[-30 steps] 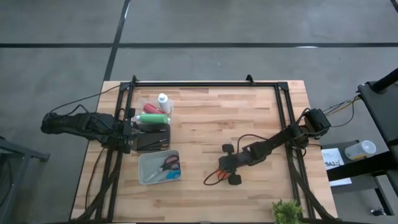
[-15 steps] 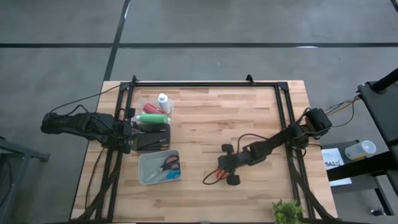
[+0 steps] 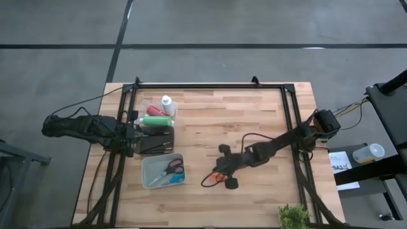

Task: Pick & Place Paint Supplies
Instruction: Put the orange scissors into the gray bin

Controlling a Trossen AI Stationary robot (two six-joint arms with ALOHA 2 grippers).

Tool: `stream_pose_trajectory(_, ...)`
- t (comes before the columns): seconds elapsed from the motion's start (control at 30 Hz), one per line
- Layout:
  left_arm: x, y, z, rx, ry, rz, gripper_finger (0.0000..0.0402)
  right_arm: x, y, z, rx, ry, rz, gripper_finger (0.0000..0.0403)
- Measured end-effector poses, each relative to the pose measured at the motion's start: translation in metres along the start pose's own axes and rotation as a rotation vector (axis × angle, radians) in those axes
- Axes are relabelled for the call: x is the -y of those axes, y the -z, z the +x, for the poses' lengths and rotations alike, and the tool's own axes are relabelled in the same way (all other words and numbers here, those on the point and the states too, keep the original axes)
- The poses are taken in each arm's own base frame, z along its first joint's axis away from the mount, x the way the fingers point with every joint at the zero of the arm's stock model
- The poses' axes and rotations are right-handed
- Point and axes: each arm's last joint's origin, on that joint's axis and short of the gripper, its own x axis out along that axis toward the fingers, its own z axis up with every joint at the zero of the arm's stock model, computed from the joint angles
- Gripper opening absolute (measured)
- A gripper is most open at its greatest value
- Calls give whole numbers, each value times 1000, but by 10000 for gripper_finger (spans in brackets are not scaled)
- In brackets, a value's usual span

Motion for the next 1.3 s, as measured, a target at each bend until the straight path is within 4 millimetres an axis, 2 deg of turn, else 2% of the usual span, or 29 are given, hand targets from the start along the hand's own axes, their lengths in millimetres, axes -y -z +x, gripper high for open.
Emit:
stream_pose_trajectory(0.3,0,0,0,0,0,0,51,-8,-75,-12,241,23,-167,13)
stream_pose_trajectory(0.5,0,0,0,-3,1,1,51,-9,-109,-1,309,40,-232,13)
stream_pose_trajectory(0.63,0,0,1,-8,2,2,51,-7,-127,18,338,53,-246,13)
stream_pose_trajectory(0.97,0,0,2,-10,3,2,51,4,-152,84,370,89,-245,13)
stream_pose_trajectory(1.13,0,0,2,-9,2,2,51,14,-154,112,344,107,-240,13)
stream_pose_trajectory(1.3,0,0,2,-10,3,2,51,24,-147,136,290,131,-297,13)
